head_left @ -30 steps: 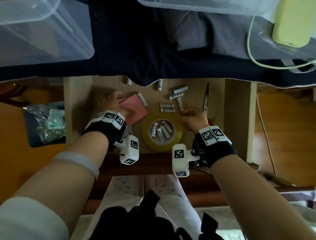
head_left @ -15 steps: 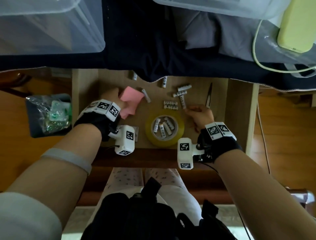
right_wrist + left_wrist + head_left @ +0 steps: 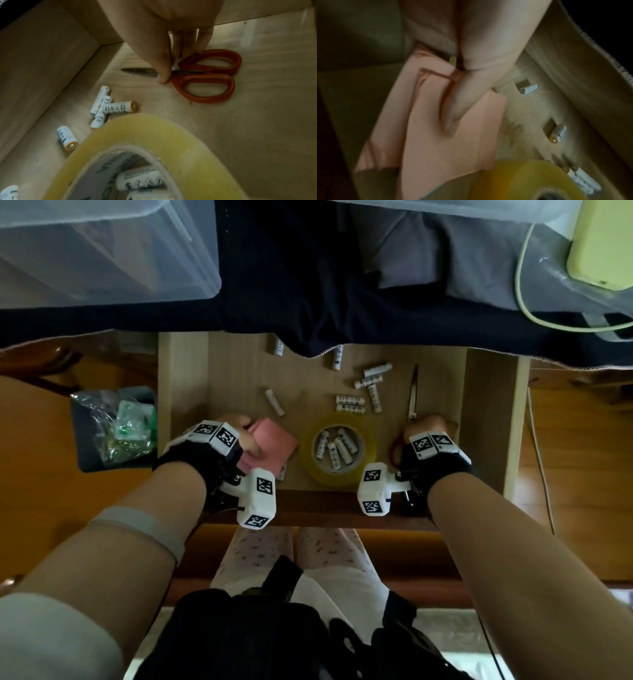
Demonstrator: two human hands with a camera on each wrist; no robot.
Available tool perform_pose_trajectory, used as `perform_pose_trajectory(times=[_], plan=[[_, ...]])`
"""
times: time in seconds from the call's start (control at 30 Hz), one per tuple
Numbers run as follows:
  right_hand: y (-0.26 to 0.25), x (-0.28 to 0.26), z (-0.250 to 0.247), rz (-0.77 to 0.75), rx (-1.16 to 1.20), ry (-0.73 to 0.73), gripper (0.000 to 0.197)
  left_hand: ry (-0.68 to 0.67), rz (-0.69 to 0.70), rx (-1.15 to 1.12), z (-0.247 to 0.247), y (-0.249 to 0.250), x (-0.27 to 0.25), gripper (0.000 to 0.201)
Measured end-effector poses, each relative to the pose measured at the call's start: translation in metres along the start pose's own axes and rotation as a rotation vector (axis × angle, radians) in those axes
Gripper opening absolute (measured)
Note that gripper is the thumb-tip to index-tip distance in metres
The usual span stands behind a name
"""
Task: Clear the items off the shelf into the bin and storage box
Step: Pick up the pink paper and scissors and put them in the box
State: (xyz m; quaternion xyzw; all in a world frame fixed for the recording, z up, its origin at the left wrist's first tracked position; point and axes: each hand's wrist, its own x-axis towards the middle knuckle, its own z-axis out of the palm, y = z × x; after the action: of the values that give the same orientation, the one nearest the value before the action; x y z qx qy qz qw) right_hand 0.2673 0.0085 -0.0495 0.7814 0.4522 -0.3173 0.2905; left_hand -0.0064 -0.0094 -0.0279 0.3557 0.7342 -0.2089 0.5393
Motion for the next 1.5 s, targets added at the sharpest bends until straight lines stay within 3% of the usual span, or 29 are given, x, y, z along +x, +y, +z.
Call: perform_pose_trajectory(times=[0.07,0.17,0.2,0.3,0.37,0.47,0.57,0.63,0.67,0.77,0.93,1.2,1.33,1.5], plan=[[0.003,0.003,0.0,-0.041,-0.079,-0.024,0.032,-0.054,-0.017,-0.026,0.001,0.0,0.004,0.072],[0.009,0.006,-0.001,-0.096,-0.168,-0.015,0.034,-0.14,-0.054,-0.048,0.005,0.002,0.002,0.029],[0.009,0.005,-0.002,-0.094,-0.141,-0.01,0.035,-0.166,-0.069,-0.041,0.007,0.003,0.001,0.023],[0.012,0.005,-0.001,-0.068,-0.018,-0.058,0.043,-0.242,-0.086,-0.012,0.014,-0.002,0.005,0.031],[0.014,0.007,0.0,-0.022,0.268,-0.114,0.045,-0.289,-0.109,-0.008,0.016,-0.003,0.006,0.023],[0.015,0.007,0.0,-0.021,0.579,-0.092,0.043,-0.258,-0.126,0.012,0.015,0.0,0.0,0.027],[0.014,-0.002,-0.004,-0.14,0.679,-0.163,0.033,-0.254,-0.098,-0.002,0.009,0.0,-0.011,0.023],[0.014,-0.009,-0.005,-0.263,0.667,-0.254,0.013,-0.254,-0.069,-0.043,0.0,-0.005,-0.02,0.026],[0.014,-0.015,-0.008,-0.308,0.643,-0.285,0.004,-0.236,-0.043,-0.072,-0.006,-0.007,-0.024,0.035],[0.011,-0.033,-0.016,-0.406,0.683,-0.388,0.029,-0.18,0.072,-0.14,-0.03,-0.01,-0.046,0.048],[-0.005,-0.065,-0.052,-0.671,0.811,-0.665,0.031,-0.183,0.311,-0.385,-0.071,0.002,-0.106,0.019],[-0.058,-0.121,-0.135,-1.036,1.052,-0.598,0.017,-0.21,0.777,-0.703,-0.123,0.032,-0.199,0.081],[-0.093,-0.151,-0.173,-1.198,1.053,-0.558,0.053,-0.158,0.908,-0.803,-0.16,0.028,-0.227,0.083],[-0.13,-0.185,-0.206,-1.332,1.198,-0.625,0.029,-0.068,0.996,-0.963,-0.206,0.011,-0.246,0.081]])
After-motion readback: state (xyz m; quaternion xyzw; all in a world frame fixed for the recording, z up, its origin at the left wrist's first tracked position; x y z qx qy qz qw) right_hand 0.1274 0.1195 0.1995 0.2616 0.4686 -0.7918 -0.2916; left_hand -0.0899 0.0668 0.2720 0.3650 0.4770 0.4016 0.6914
